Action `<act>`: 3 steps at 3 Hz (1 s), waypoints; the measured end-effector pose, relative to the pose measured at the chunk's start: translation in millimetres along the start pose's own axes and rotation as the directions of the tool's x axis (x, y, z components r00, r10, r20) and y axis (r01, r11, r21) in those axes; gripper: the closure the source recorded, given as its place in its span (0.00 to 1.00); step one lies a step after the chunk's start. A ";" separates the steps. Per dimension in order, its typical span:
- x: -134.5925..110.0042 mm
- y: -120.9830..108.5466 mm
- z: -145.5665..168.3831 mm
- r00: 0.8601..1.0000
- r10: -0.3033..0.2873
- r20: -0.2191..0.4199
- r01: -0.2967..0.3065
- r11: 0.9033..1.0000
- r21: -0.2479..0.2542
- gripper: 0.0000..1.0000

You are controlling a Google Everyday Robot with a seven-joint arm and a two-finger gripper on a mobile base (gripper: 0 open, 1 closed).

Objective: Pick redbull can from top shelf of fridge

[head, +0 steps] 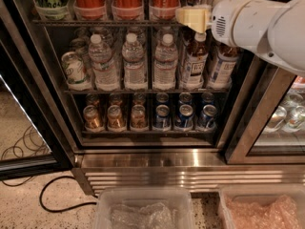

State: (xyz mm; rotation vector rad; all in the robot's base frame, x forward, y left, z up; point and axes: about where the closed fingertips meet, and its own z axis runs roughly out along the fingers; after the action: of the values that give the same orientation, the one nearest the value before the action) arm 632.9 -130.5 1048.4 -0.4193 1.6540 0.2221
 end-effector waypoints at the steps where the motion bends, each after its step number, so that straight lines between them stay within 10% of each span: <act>1: -0.4 -8.2 7.1 1.000 -0.006 0.005 0.006 1.000 0.012 0.29; 3: -12.3 -23.9 21.2 0.999 -0.028 0.036 0.027 0.999 0.040 0.30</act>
Offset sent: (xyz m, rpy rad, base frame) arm 0.0341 -0.0179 0.0101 -0.0188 -0.0426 -0.0439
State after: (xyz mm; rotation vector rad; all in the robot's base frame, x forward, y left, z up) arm 662.7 -142.4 1060.1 -0.4057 1.6133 0.1755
